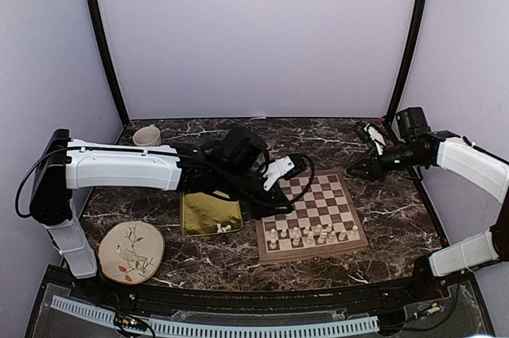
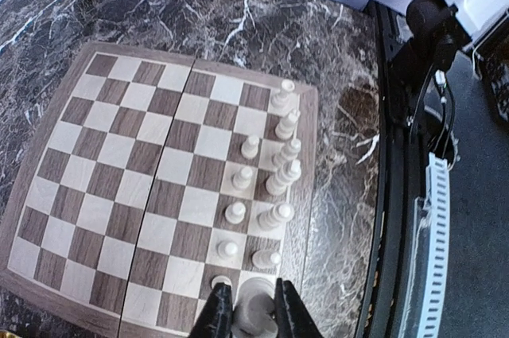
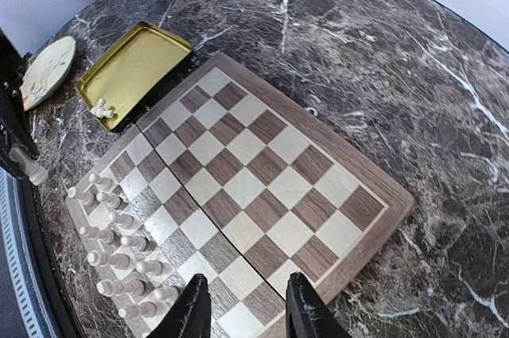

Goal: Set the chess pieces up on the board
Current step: Place the knight at b1.

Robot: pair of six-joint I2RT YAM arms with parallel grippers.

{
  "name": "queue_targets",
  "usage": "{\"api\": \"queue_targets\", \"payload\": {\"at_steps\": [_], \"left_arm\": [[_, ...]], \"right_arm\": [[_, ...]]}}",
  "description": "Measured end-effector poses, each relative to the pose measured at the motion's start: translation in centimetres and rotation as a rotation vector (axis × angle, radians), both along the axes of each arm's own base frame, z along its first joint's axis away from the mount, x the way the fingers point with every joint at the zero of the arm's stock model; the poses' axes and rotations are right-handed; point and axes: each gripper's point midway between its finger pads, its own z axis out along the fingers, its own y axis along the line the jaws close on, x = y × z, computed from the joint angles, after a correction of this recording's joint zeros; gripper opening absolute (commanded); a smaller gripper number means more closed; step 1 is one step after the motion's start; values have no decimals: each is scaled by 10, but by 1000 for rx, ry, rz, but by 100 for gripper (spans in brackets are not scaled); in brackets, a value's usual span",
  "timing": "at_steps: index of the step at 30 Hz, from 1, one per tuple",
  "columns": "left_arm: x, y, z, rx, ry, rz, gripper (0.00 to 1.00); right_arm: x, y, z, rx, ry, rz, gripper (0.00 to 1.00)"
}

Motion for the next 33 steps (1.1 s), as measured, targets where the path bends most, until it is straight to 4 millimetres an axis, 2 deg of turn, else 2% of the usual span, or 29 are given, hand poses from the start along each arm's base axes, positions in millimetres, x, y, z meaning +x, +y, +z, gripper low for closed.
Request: {"api": "queue_targets", "payload": {"at_steps": [5,10,18,33], "left_arm": [[-15,6,-21,106,-46,-60,9],[-28,0,-45,186,-84,-125,9],[-36,-8,-78,282,-134,-190,9],[-33,-7,-88,315,-160,-198,10]], "right_arm": [[14,-18,-8,21,18,-70,33],[17,-19,-8,40,-2,-72,34],[16,-19,-10,43,1,-70,35],[16,-17,-10,53,3,-61,35]]}}
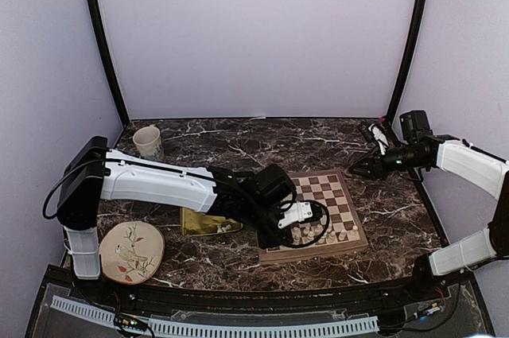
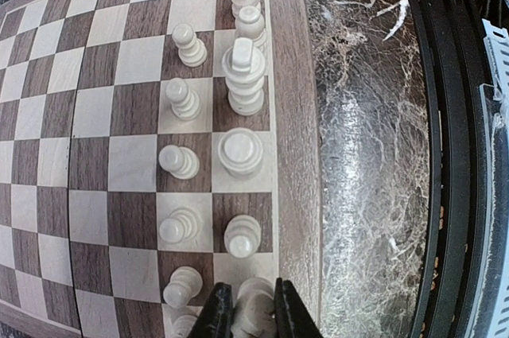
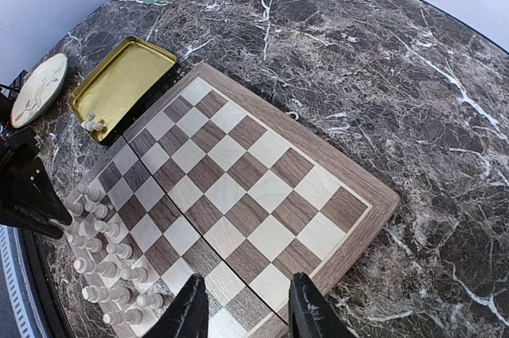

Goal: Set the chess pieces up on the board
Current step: Place the knight at b1.

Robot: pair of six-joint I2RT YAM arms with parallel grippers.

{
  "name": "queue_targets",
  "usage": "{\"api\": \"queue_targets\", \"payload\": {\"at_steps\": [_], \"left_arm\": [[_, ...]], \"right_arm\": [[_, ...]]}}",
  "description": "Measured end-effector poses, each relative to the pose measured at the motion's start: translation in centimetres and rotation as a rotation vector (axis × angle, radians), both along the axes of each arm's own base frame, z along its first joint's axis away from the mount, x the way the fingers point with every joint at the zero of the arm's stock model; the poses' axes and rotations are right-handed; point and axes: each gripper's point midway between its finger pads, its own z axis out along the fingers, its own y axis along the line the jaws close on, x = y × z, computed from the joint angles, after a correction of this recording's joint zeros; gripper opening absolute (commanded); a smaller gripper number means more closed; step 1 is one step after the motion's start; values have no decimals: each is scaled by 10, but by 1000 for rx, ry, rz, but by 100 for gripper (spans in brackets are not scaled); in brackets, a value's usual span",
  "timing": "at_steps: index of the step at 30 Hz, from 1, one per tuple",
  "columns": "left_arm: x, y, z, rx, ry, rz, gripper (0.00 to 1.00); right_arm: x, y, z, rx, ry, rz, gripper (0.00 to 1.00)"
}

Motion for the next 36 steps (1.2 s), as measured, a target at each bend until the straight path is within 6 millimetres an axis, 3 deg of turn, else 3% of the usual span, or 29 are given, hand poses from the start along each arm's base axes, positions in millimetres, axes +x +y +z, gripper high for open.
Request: {"api": "queue_targets", "payload": {"at_steps": [16,36], "left_arm": [[1,2,-15,32,1,4,15],[3,2,-16,37,-5,10,23]], "right_arm": [[0,1,-3,1,9,4,35],[0,2,-5,7,21,11,35]]}}
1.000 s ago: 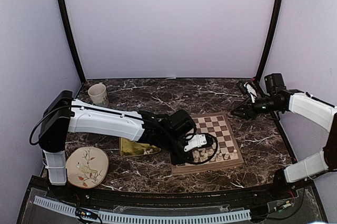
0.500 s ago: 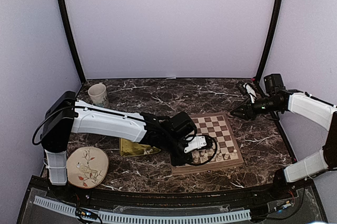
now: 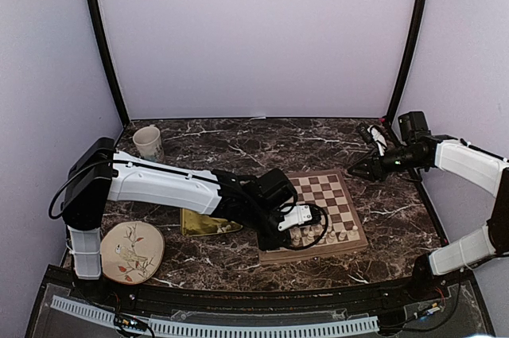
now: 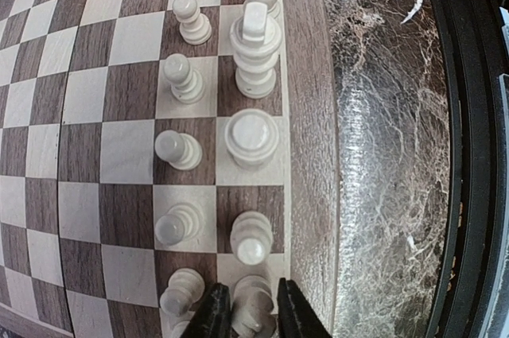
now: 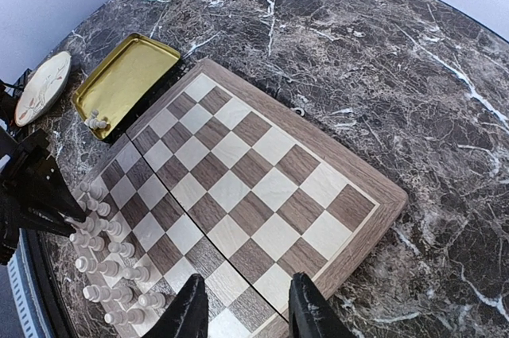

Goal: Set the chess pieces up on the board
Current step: Place the knight at b1, then pick up the pawn from the storage box.

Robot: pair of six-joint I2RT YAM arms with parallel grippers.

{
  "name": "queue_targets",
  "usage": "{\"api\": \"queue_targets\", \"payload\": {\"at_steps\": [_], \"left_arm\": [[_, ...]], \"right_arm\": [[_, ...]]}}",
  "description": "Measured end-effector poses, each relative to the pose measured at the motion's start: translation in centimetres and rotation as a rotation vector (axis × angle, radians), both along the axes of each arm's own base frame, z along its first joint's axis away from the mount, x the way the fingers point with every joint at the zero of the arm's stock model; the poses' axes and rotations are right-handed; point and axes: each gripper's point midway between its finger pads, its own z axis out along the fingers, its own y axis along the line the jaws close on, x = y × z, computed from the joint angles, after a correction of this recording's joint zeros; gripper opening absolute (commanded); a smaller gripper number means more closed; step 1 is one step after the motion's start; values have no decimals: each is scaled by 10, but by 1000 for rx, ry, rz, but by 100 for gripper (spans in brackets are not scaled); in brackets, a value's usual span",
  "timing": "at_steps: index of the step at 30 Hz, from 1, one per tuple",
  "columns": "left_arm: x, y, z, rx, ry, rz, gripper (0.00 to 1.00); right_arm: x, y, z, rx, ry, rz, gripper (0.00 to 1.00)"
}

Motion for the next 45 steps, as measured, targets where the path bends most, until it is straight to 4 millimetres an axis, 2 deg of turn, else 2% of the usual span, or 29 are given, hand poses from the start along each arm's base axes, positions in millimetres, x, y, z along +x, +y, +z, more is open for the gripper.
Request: {"api": "queue_targets", "payload": {"at_steps": [6,9,12,15,18,21,23,25,28,30,34,45], "left_arm": [[-1,0,1,-1,6,0,26],[-1,-1,13,-19,7,9,28],[1,0,38,-63,-9,38,29],[7,11,77,-130,-50,114,31],[18,30,109,-181,-88,240,31],[35,57,118,-185,-69,429,29],[51,82,108,-162,-18,584,28],[68,116,87,-134,57,762,27],[75,162,52,-80,159,970,24],[70,178,36,-47,215,1048,23],[62,182,23,-30,307,1112,22],[59,180,-17,68,406,1156,20]], "right_arm": [[0,1,0,3,3,3,36],[-1,1,0,6,4,5,35],[-1,1,0,8,7,6,35],[-2,2,0,10,10,8,36],[-2,2,0,11,11,9,36],[-3,2,0,14,12,11,36],[-3,2,1,16,12,13,36],[-3,2,1,17,12,14,36],[-3,3,1,17,12,14,36],[-3,3,0,17,13,15,36],[-4,3,0,18,13,18,36],[-4,3,0,15,10,23,36]]}}
